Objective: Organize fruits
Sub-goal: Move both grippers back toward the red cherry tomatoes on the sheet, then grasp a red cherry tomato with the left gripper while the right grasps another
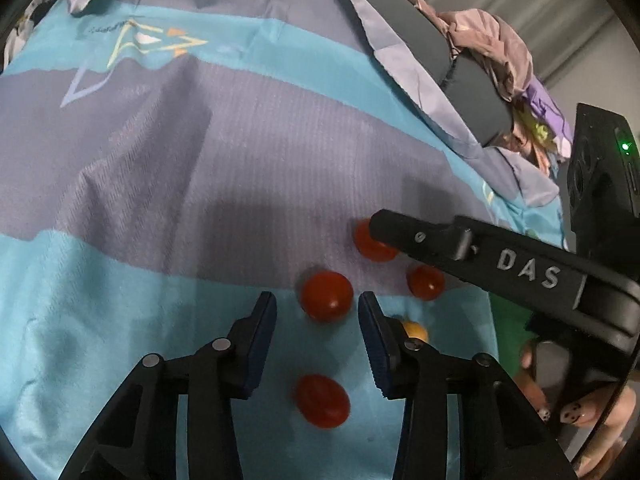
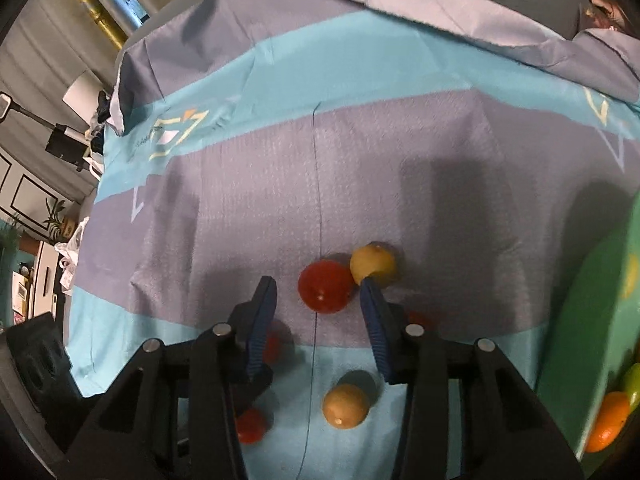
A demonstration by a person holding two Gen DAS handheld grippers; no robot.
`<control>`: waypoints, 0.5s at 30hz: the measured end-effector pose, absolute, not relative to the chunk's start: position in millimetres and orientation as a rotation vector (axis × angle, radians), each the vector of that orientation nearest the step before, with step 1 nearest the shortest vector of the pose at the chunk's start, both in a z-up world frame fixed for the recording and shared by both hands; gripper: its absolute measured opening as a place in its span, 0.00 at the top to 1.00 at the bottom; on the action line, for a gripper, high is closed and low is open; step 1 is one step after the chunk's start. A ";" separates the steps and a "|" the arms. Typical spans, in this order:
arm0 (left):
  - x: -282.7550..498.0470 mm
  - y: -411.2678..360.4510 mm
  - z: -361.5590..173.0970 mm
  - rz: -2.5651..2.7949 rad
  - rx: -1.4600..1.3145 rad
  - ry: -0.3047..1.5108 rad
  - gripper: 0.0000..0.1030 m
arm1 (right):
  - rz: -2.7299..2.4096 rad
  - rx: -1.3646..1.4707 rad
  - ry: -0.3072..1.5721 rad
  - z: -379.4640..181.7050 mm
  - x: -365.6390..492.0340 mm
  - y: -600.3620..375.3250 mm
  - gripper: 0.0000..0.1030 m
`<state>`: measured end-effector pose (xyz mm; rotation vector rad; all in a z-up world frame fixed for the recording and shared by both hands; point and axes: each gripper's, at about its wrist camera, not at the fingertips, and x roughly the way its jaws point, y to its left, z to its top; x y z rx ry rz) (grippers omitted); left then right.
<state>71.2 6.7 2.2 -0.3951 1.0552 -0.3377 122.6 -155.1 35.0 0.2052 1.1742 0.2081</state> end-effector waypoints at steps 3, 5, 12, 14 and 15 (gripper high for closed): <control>69.3 3.2 1.9 -0.332 -0.381 1.044 0.60 | 0.201 0.191 1.183 30.0 125.3 -152.0 0.58; 68.4 -0.5 1.1 -0.337 -0.362 1.041 0.65 | 0.195 0.185 1.183 27.0 128.8 -150.8 0.58; 66.4 -8.8 -0.8 -0.343 -0.315 1.020 0.74 | 0.182 0.147 1.172 20.8 132.5 -148.6 0.68; 65.8 -9.7 -0.1 -0.338 -0.309 1.018 0.74 | 0.186 0.141 1.169 20.9 132.1 -148.5 0.68; 65.6 -10.5 -0.1 -0.336 -0.306 1.017 0.75 | 0.184 0.145 1.170 21.3 131.3 -149.7 0.68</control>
